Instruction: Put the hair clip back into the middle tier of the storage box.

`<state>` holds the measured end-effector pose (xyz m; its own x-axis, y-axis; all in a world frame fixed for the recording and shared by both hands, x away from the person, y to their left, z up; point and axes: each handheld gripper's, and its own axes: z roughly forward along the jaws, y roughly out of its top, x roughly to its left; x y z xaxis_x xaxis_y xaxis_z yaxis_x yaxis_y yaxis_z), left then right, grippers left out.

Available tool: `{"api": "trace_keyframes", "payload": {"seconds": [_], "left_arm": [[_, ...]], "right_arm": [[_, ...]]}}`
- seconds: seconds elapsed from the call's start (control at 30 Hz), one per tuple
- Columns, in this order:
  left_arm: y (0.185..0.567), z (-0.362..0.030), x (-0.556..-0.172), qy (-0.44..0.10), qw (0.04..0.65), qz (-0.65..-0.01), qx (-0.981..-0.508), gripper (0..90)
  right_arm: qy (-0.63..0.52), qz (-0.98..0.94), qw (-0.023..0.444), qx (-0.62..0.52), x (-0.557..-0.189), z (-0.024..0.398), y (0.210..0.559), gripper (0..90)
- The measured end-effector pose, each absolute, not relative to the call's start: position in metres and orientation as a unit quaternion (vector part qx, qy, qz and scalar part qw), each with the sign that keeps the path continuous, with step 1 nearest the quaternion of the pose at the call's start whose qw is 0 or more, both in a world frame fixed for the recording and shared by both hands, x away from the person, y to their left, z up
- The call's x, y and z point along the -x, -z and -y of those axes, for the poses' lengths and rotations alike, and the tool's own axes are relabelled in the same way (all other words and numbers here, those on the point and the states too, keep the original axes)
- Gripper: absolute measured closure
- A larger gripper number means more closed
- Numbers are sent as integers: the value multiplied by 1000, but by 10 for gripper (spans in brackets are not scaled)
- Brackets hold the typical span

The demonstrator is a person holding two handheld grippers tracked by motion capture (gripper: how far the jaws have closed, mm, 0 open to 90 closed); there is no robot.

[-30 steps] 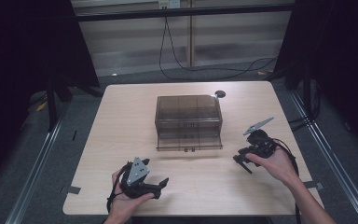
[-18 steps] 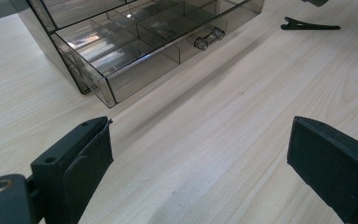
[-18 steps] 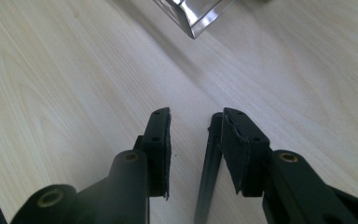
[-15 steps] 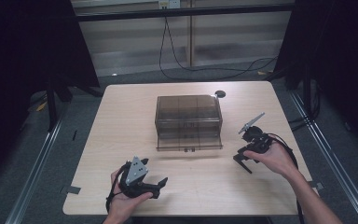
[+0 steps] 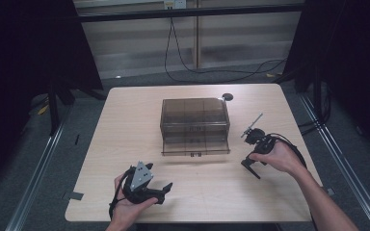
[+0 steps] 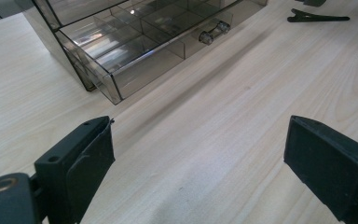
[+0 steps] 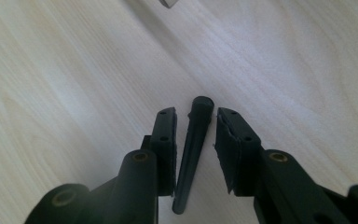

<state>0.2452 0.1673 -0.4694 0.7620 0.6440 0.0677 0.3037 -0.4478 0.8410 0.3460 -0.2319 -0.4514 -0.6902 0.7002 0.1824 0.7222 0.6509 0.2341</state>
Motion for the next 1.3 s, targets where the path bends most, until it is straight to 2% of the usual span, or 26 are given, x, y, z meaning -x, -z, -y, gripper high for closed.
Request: {"api": "trace_keyframes", "payload": {"seconds": [0.67, 1.3], "left_arm": [[470, -168, -246, -195, 439, -286, -829, 82], [470, -168, -246, -196, 438, -285, -830, 83]], "right_arm": [[89, 920, 68, 375, -359, 219, 462, 741], [64, 930, 66, 355, -362, 209, 468, 761]]}}
